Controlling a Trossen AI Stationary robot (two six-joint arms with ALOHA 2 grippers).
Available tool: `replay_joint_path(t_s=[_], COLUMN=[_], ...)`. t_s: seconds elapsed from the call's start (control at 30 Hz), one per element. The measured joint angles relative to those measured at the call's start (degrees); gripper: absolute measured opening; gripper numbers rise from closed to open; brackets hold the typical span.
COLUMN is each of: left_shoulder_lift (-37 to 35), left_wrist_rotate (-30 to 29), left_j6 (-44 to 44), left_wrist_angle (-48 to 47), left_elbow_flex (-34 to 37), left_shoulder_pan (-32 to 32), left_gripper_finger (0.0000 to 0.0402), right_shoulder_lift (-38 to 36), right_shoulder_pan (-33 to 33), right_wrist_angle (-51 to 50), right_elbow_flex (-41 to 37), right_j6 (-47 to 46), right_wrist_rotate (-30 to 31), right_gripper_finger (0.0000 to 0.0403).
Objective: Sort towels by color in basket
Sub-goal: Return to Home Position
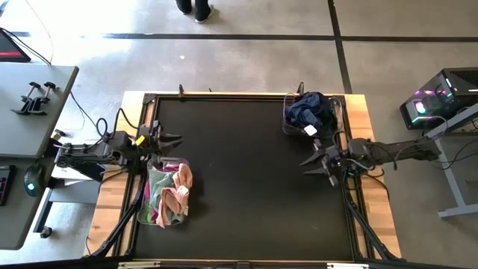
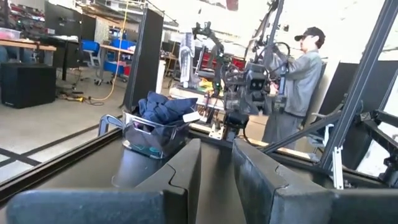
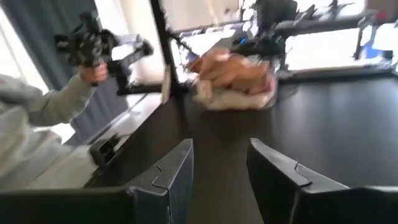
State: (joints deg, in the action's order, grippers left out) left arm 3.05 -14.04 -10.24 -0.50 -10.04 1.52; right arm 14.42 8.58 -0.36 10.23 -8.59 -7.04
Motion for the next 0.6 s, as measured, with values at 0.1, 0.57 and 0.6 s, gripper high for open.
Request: replay_joint_path(t_s=[0.1,0.57,0.6], left_shoulder_lift=[-0.2,0.0,0.0], left_wrist_rotate=[0.0,0.0,0.0], left_j6=[0.3,1.1,1.5], left_wrist_angle=[-0.5,-5.1,-5.5], left_elbow_flex=[0.0,0.0,0.0], left_shoulder_pan=[0.0,0.0,0.0], left_gripper_finger=[0.0078,0.0078,0.0078], right_shoulder_lift=[-3.4,-12.8,-12.7], right_shoulder_pan=[-1.8,-5.9,-5.9], right_wrist_angle=[-1.4,-3.5,-2.4], right_elbow_flex=[1.1,0.3,-0.5], right_j6=[2.4,3.4,3.5], right_wrist_rotate=[-0.9,-2.4,-2.4], right_gripper_finger=[0.0142,0.0005,0.0006])
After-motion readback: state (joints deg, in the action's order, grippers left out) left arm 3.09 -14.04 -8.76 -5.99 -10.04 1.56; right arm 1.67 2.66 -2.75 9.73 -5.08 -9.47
